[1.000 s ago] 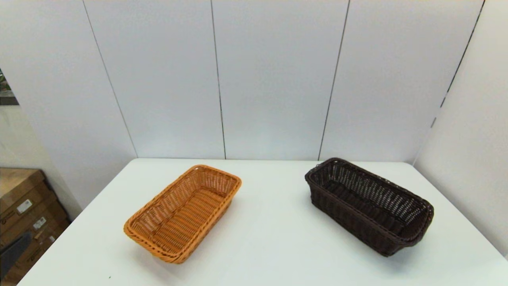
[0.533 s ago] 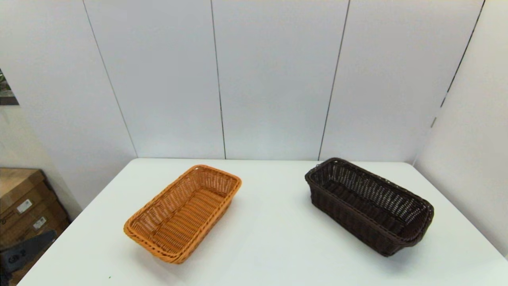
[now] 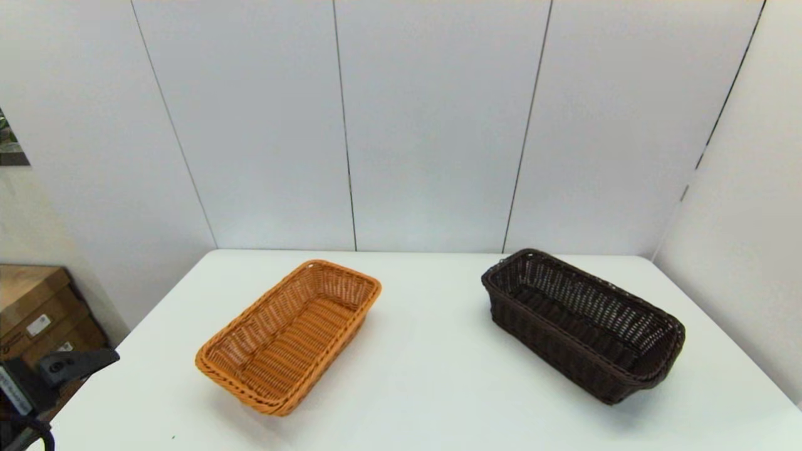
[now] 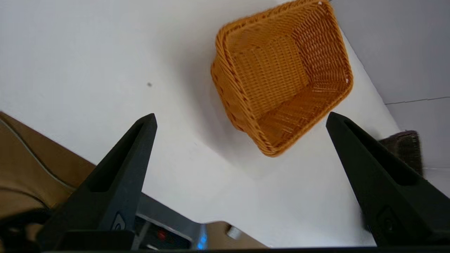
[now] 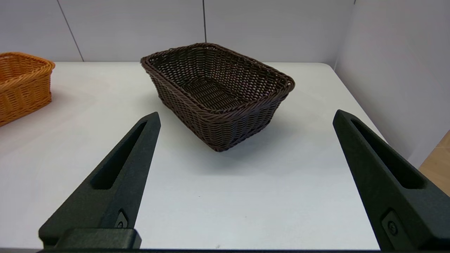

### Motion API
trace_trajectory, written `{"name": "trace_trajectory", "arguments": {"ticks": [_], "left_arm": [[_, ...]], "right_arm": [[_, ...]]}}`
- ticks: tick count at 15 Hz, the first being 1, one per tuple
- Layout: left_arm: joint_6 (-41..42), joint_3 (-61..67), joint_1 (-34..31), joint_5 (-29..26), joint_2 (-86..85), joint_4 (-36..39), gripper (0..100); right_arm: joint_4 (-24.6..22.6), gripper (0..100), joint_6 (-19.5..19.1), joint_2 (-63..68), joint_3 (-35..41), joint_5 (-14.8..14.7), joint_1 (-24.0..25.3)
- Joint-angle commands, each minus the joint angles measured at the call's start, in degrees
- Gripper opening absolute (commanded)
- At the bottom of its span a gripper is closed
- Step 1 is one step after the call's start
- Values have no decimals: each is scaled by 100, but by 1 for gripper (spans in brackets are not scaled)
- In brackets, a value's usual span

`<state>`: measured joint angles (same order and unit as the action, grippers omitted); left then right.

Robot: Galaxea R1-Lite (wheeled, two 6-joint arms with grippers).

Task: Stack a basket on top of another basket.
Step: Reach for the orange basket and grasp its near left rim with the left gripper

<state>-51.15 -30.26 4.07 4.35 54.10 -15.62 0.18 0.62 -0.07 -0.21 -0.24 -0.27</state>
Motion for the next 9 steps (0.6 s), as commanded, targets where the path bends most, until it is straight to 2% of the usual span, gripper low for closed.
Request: {"name": "trace_trajectory", "arguments": {"ticks": [1,5,9], "left_arm": [[-1257,-200,762,4,1032,-29,100],[-1406,-499,797,-13,1788,-64,100],[-1424,-903,832,-198,2474,-671,100]], "right_arm": [[-1,100,-1,7,3,-2,-8],[-1,100,-1,7,-6,-2,0],[-1,100,-1,7,3,-2,0]]}}
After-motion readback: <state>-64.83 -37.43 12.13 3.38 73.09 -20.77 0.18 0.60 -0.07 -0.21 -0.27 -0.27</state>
